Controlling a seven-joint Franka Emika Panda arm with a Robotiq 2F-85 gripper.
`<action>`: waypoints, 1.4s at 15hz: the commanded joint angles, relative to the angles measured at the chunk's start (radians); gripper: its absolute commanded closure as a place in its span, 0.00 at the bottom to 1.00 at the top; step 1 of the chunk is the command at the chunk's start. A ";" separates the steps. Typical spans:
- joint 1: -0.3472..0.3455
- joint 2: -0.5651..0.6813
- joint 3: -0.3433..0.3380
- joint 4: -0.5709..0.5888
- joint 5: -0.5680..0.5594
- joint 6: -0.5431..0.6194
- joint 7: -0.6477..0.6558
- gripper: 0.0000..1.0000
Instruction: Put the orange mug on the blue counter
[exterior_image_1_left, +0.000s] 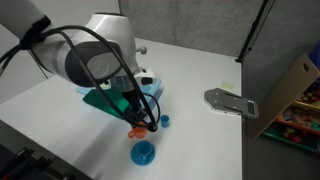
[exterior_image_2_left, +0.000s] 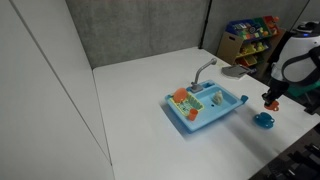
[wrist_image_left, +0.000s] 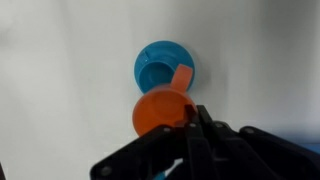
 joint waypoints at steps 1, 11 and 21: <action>0.037 -0.122 -0.017 -0.080 -0.096 0.002 0.030 0.97; 0.016 -0.245 0.020 -0.141 -0.153 -0.004 0.014 0.95; 0.032 -0.278 0.056 -0.143 -0.133 -0.037 0.008 0.98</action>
